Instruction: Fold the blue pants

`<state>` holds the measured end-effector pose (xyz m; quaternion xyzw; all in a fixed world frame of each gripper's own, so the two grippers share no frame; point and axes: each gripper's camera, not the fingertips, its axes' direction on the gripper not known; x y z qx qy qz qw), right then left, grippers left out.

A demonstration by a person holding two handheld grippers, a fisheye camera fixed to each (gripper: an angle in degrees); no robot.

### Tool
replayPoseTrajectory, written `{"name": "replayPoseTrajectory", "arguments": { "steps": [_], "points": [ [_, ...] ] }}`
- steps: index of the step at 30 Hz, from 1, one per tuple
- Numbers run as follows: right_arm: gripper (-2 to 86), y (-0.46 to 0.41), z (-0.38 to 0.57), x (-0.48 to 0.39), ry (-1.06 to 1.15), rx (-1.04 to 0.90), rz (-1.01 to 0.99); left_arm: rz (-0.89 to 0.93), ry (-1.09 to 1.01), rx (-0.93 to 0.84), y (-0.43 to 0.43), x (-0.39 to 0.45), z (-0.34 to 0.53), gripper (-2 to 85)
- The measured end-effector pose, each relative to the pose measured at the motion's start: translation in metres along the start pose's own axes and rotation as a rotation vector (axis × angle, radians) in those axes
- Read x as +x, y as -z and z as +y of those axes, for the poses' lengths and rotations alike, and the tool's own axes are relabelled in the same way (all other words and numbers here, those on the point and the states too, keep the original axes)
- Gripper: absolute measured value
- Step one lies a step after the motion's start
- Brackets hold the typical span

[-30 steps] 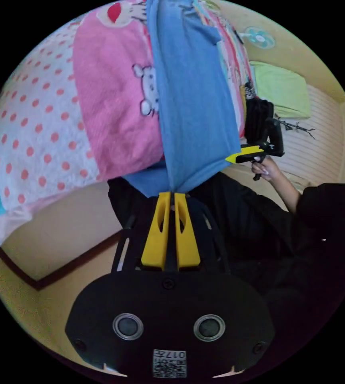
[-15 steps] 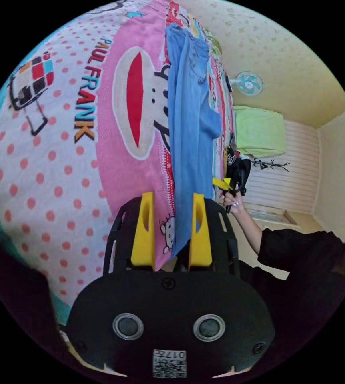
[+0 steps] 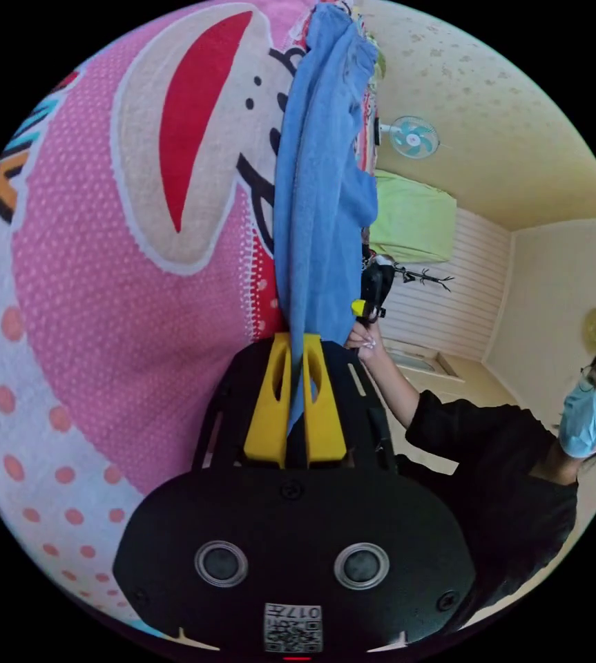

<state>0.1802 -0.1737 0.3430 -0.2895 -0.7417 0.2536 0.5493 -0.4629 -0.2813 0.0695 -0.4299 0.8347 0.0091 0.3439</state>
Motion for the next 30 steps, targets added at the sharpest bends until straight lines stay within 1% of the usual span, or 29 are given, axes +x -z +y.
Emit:
{"name": "replayPoseTrajectory", "arguments": {
  "steps": [2,4,6,7,8,9,10,11,12,13,14,15,16,17,18,19,20,21,22,27,28,30],
  "points": [
    [2.0,0.001,0.019,-0.027,0.054,-0.017,-0.019,0.104,-0.086,-0.020,-0.003,0.022,0.022,0.0],
    [1.2,-0.005,0.051,-0.078,0.127,-0.083,0.004,0.067,-0.200,-0.049,-0.006,0.063,0.053,-0.4],
    [0.8,-0.012,0.081,-0.126,0.191,-0.121,0.020,0.010,-0.333,-0.089,-0.012,0.129,0.103,-0.5],
    [0.5,-0.014,0.101,-0.158,0.242,-0.106,-0.020,0.012,-0.367,-0.096,-0.014,0.147,0.116,-0.5],
    [0.5,-0.015,0.110,-0.174,0.261,-0.097,-0.055,0.032,-0.421,-0.106,-0.017,0.185,0.141,-0.6],
    [0.3,-0.016,0.125,-0.208,0.308,-0.087,-0.129,0.046,-0.484,-0.105,-0.019,0.226,0.165,-0.6],
    [0.2,-0.016,0.139,-0.247,0.387,-0.082,-0.179,0.046,-0.523,-0.102,-0.019,0.249,0.177,-0.6],
    [0.2,-0.015,0.145,-0.268,0.434,-0.080,-0.191,0.031,-0.612,-0.090,-0.019,0.294,0.199,-0.7],
    [0.1,-0.012,0.157,-0.312,0.539,-0.071,-0.198,0.004,-0.710,-0.065,-0.015,0.341,0.221,-0.7],
    [0.1,-0.008,0.167,-0.354,0.644,-0.055,-0.199,-0.008,-0.757,-0.047,-0.012,0.363,0.232,-0.7],
    [0.1,-0.005,0.171,-0.374,0.694,-0.047,-0.199,-0.030,-0.843,-0.007,-0.006,0.404,0.249,-0.7],
    [0.0,0.001,0.176,-0.412,0.790,-0.030,-0.194,-0.053,-0.915,0.050,0.002,0.438,0.263,-0.7],
    [0.0,0.007,0.177,-0.442,0.860,-0.005,-0.184,-0.063,-0.947,0.082,0.006,0.454,0.269,-0.7],
    [0.0,0.010,0.175,-0.455,0.883,0.007,-0.176,-0.085,-0.990,0.151,0.013,0.478,0.276,-0.7],
    [0.0,0.014,0.167,-0.473,0.900,0.024,-0.149,-0.107,-0.991,0.226,0.019,0.494,0.276,-0.7],
    [-0.1,0.017,0.153,-0.482,0.876,0.038,-0.101,-0.117,-0.982,0.254,0.020,0.499,0.274,-0.6],
    [-0.1,0.018,0.143,-0.482,0.840,0.052,-0.073,-0.144,-0.942,0.296,0.022,0.503,0.263,-0.6],
    [-0.1,0.019,0.122,-0.478,0.771,0.074,-0.014,-0.166,-0.851,0.326,0.022,0.500,0.245,-0.6],
    [-0.1,0.017,0.099,-0.468,0.710,0.080,0.048,-0.174,-0.810,0.338,0.022,0.497,0.236,-0.6],
    [-0.1,0.011,0.004,-0.408,0.536,0.103,0.136,-0.331,-0.656,0.396,0.010,0.444,0.143,-0.6],
    [0.0,0.008,-0.019,-0.391,0.510,0.099,0.187,-0.339,-0.631,0.397,0.010,0.435,0.131,-0.6],
    [0.0,0.002,-0.048,-0.361,0.439,0.110,0.240,-0.360,-0.533,0.386,0.005,0.390,0.083,-0.5]
  ]
}}
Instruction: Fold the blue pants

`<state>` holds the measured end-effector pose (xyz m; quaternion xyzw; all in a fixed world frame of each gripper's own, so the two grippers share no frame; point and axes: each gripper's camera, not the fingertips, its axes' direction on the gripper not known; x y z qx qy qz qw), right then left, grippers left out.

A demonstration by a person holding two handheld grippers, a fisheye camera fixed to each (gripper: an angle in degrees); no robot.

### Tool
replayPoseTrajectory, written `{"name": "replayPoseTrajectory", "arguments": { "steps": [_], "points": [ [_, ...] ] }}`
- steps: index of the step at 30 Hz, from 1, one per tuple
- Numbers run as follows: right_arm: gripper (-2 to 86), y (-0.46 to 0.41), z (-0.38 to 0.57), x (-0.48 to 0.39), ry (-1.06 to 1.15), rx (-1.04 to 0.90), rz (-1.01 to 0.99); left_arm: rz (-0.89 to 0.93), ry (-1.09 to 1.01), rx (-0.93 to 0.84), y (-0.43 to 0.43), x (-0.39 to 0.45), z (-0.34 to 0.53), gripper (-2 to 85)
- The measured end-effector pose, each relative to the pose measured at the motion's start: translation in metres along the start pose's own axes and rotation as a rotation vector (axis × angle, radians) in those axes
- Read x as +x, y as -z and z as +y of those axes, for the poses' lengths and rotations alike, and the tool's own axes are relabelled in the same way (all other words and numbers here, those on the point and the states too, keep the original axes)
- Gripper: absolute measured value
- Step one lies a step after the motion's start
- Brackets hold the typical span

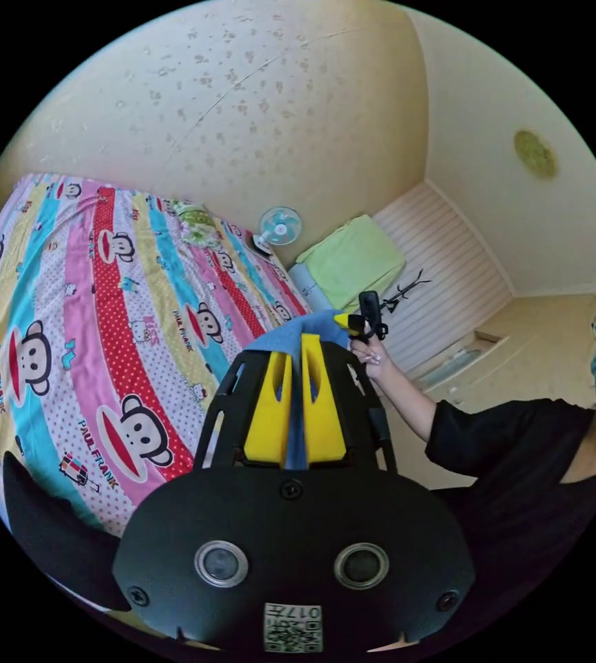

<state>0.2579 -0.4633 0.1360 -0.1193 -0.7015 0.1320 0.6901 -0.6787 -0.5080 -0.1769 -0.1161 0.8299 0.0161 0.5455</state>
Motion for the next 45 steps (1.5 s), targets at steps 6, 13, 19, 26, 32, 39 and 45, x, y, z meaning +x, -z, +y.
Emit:
{"name": "replayPoseTrajectory", "arguments": {
  "steps": [6,13,19,26,32,39,45],
  "points": [
    [0.6,-0.085,0.067,0.087,-0.161,-0.174,0.155,-0.111,0.211,-0.173,-0.088,-0.094,0.078,0.4],
    [8.0,-0.154,0.283,0.174,-0.680,-0.384,0.184,-0.098,0.614,-0.523,-0.165,-0.150,0.273,9.0],
    [11.9,-0.120,0.262,0.179,-0.690,-0.274,0.291,-0.112,0.689,-0.438,-0.142,-0.180,0.270,12.4],
    [16.0,-0.135,0.166,0.243,-0.650,-0.166,0.302,-0.107,0.639,-0.351,-0.174,-0.262,0.180,15.0],
    [13.2,-0.183,0.178,0.234,-0.677,-0.125,0.423,-0.188,0.622,-0.443,-0.238,-0.248,0.181,12.5],
    [8.0,-0.176,0.206,0.167,-0.696,-0.231,0.090,-0.016,0.715,-0.601,-0.217,-0.237,0.211,8.4],
    [7.3,-0.205,0.141,0.063,-0.494,-0.334,-0.054,0.070,0.702,-0.367,-0.084,-0.218,0.193,8.3]
  ]
}}
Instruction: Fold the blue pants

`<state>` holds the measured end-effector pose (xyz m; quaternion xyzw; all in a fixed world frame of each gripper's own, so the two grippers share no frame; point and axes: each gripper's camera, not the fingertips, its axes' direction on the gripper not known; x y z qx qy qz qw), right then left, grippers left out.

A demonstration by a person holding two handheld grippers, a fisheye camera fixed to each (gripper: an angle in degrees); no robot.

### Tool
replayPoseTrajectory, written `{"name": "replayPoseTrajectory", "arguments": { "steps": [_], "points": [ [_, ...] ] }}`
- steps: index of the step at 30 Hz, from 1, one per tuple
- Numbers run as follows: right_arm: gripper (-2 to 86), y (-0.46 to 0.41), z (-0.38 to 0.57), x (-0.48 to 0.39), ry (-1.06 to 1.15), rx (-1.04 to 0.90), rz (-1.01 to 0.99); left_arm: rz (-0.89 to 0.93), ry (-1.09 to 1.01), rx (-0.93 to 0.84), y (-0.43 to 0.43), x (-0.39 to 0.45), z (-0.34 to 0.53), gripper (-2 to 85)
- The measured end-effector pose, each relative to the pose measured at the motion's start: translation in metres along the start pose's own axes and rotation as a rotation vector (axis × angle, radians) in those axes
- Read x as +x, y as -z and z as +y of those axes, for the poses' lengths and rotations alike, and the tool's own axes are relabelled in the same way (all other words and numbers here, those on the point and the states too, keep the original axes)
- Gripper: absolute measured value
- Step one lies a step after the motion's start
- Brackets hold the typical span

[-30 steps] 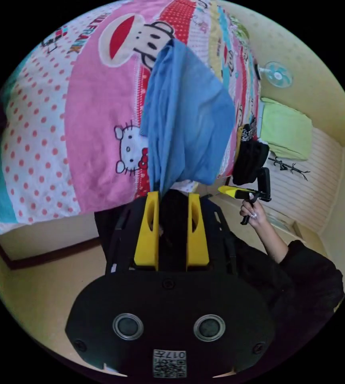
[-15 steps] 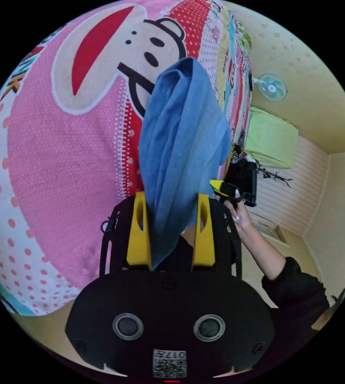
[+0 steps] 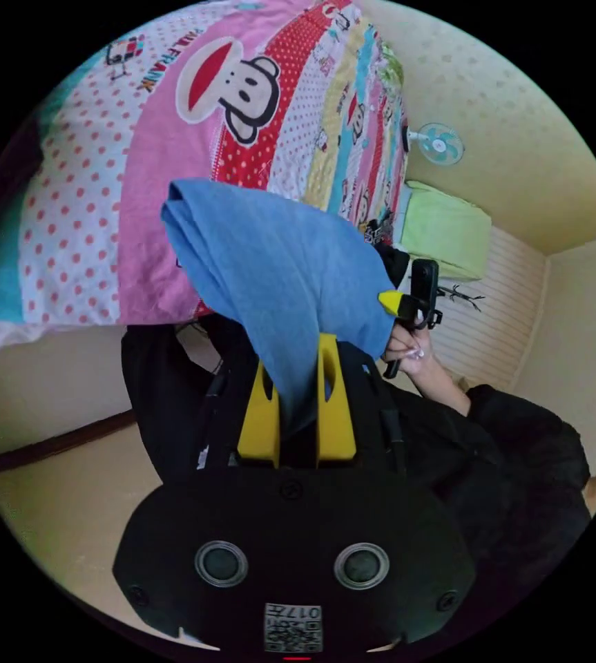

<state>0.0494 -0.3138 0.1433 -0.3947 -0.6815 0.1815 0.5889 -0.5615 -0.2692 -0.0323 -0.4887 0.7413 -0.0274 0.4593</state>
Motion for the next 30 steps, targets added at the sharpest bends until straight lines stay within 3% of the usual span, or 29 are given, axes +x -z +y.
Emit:
{"name": "replayPoseTrajectory", "arguments": {
  "steps": [8,11,13,16,20,24,28,30],
  "points": [
    [7.6,-0.092,-0.128,-0.180,0.391,-0.177,-0.123,-0.056,-0.053,0.526,0.222,0.024,0.029,8.8],
    [8.0,-0.124,-0.181,-0.211,0.332,-0.179,-0.025,-0.082,0.106,0.653,0.275,-0.017,0.015,10.5],
    [7.9,-0.140,-0.208,-0.200,0.236,-0.241,0.101,-0.103,0.280,0.642,0.280,-0.071,0.003,10.9],
    [5.2,-0.132,-0.200,-0.147,0.111,-0.339,0.328,-0.057,0.571,0.506,0.225,-0.181,0.007,6.3],
    [1.9,-0.072,-0.137,-0.046,-0.086,-0.408,0.507,0.148,0.955,0.141,0.047,-0.294,0.088,0.4],
    [0.7,0.024,0.024,0.078,-0.475,-0.533,0.767,0.231,1.247,-0.056,-0.104,-0.297,0.196,-0.4],
    [0.5,0.110,0.226,0.136,-0.967,-0.530,0.692,0.259,1.403,-0.239,-0.165,-0.279,0.235,-0.5],
    [0.5,0.139,0.287,0.133,-1.021,-0.439,0.663,0.230,1.401,-0.155,-0.151,-0.284,0.211,-0.6]
  ]
}}
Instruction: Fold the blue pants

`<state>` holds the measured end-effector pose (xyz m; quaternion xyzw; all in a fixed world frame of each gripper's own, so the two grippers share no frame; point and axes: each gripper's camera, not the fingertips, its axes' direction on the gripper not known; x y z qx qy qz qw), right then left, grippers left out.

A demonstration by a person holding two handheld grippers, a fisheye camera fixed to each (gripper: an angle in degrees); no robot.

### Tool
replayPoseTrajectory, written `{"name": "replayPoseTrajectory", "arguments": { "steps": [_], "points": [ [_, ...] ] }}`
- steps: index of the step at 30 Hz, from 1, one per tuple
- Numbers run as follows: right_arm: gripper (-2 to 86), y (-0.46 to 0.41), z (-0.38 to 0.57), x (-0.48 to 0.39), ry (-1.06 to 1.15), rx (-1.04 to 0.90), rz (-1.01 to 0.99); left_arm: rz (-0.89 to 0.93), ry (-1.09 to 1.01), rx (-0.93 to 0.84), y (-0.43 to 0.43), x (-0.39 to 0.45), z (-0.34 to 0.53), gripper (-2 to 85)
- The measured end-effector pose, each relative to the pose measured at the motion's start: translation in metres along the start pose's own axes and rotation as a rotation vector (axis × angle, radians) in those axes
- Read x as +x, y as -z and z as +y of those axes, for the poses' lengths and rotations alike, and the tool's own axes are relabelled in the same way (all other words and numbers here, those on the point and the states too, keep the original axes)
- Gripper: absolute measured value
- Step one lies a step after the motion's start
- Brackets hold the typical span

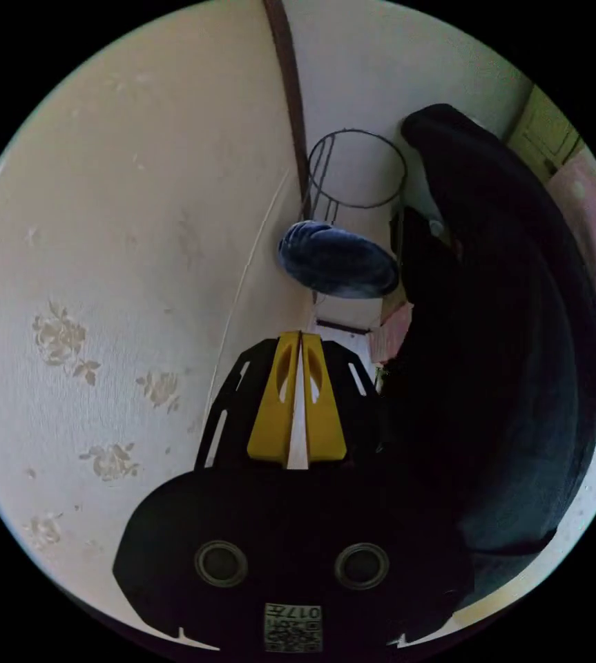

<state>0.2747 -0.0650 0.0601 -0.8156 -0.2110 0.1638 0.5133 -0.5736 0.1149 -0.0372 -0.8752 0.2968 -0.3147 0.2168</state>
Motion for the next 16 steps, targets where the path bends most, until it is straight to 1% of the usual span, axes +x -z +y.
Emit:
{"name": "replayPoseTrajectory", "arguments": {
  "steps": [1,2,3,4,5,6,7,8,9,10,11,12,13,15,16],
  "points": [
    [0.5,-0.001,0.018,0.030,-0.016,0.056,-0.039,0.025,-0.029,0.037,0.008,0.014,-0.002,-0.6],
    [0.4,0.001,0.026,0.044,-0.026,0.091,-0.057,0.081,-0.116,0.115,0.027,0.049,-0.004,-0.6],
    [0.4,0.013,0.043,0.069,-0.054,0.180,-0.089,0.119,-0.229,0.190,0.045,0.094,0.000,-0.6],
    [0.5,0.035,0.060,0.092,-0.080,0.306,-0.125,0.125,-0.292,0.226,0.053,0.119,0.004,-0.6],
    [0.5,0.050,0.070,0.102,-0.091,0.393,-0.142,0.104,-0.416,0.289,0.066,0.173,0.019,-0.6],
    [0.5,0.084,0.093,0.119,-0.101,0.592,-0.173,0.041,-0.529,0.336,0.071,0.229,0.038,-0.6],
    [0.6,0.119,0.118,0.132,-0.106,0.797,-0.196,-0.003,-0.580,0.354,0.070,0.257,0.050,-0.6],
    [0.6,0.136,0.130,0.138,-0.111,0.892,-0.204,-0.103,-0.669,0.386,0.063,0.309,0.074,-0.6],
    [0.7,0.168,0.153,0.147,-0.133,1.060,-0.216,-0.215,-0.752,0.418,0.046,0.359,0.101,-0.6],
    [0.9,0.195,0.176,0.153,-0.160,1.217,-0.239,-0.272,-0.793,0.432,0.035,0.382,0.115,-0.6],
    [1.1,0.207,0.187,0.155,-0.166,1.290,-0.253,-0.378,-0.874,0.459,0.005,0.423,0.143,-0.6],
    [1.4,0.226,0.206,0.156,-0.165,1.421,-0.283,-0.470,-0.954,0.477,-0.032,0.456,0.169,-0.6],
    [2.0,0.240,0.221,0.156,-0.154,1.518,-0.318,-0.510,-0.997,0.480,-0.053,0.470,0.182,-0.6],
    [3.1,0.257,0.233,0.153,-0.114,1.607,-0.343,-0.636,-1.175,0.426,-0.151,0.506,0.223,-0.6],
    [4.0,0.264,0.235,0.149,-0.088,1.635,-0.334,-0.669,-1.212,0.401,-0.177,0.510,0.230,-0.6]
  ]
}}
